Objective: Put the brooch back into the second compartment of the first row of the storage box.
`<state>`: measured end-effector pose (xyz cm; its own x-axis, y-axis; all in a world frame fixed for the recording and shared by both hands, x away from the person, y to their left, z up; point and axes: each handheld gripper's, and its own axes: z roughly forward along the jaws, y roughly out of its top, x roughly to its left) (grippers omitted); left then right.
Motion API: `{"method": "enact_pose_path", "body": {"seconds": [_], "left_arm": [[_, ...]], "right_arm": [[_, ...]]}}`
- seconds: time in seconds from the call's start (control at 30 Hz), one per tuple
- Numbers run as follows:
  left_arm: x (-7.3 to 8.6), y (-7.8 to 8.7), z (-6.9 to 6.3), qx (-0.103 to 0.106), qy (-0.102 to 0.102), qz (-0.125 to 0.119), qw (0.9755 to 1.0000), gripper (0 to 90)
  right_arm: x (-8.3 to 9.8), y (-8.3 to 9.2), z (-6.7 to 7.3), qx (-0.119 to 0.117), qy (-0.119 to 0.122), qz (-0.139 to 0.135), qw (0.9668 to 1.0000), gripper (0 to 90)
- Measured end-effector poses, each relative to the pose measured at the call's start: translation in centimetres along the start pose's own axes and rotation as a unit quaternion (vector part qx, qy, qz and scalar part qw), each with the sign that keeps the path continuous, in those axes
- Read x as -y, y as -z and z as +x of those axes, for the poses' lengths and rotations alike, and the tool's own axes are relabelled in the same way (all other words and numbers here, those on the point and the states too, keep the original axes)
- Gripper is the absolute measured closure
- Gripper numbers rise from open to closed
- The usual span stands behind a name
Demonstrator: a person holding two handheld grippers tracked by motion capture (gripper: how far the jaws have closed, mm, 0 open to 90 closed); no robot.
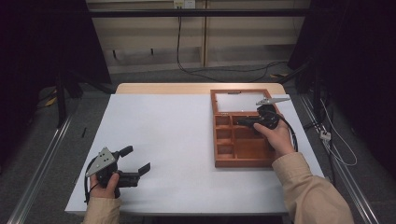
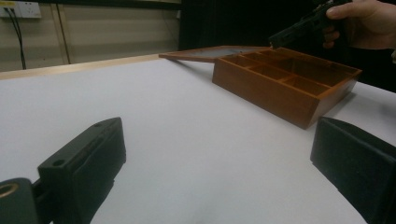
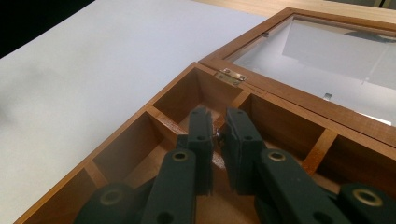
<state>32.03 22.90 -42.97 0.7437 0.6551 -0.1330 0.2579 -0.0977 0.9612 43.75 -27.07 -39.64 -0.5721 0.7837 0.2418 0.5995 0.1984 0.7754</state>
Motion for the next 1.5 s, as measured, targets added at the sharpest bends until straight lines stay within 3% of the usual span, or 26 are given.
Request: {"method": "enact_pose_path", "body": {"seconds": [1.5], "left_arm": [[0.1,-0.1,0.1,0.003,0.002,0.001,1.0,3.0]], "right_arm": [[-1.3,-1.0,-2.1,0.042,0.001,0.007,0.9991,81.5]]}}
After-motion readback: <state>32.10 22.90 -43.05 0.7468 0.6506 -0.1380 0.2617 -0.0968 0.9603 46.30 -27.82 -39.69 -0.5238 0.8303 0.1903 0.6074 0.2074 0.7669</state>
